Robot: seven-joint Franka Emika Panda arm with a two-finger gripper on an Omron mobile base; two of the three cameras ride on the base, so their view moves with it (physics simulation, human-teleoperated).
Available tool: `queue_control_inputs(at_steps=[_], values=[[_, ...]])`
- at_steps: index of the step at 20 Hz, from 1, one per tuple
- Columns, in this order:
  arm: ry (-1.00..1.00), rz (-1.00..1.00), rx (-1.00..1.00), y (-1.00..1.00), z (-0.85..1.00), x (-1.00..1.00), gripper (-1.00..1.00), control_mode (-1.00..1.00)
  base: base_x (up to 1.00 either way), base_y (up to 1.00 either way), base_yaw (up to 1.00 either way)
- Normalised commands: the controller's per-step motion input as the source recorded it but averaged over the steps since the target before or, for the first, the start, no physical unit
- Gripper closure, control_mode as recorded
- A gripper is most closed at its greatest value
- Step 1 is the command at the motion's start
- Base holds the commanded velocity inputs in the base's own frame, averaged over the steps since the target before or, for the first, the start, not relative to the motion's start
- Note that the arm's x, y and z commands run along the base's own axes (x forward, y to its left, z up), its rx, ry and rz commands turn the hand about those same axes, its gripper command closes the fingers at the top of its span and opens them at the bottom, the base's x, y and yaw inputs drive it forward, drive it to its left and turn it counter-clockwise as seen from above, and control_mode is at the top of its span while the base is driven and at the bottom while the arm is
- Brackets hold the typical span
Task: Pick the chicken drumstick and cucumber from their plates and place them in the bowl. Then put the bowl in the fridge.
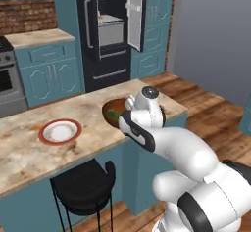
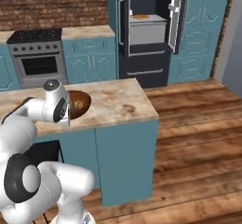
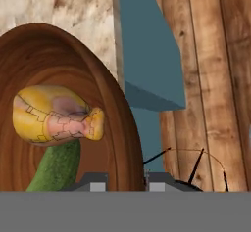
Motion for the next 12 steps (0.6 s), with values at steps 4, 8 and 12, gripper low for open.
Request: queue_control_inputs(at_steps=[4, 8, 12], values=[[0.0, 0.0, 0.0, 0.0, 0.0, 0.0, 1.0, 1.0, 0.72, -0.55, 0.0], [0.0, 0.0, 0.0, 0.0, 0.0, 0.0, 1.0, 1.0, 0.73, -0.55, 0.0], [0.0, 0.0, 0.0, 0.0, 0.0, 0.0, 1.0, 1.0, 0.66, -0.58, 0.0]])
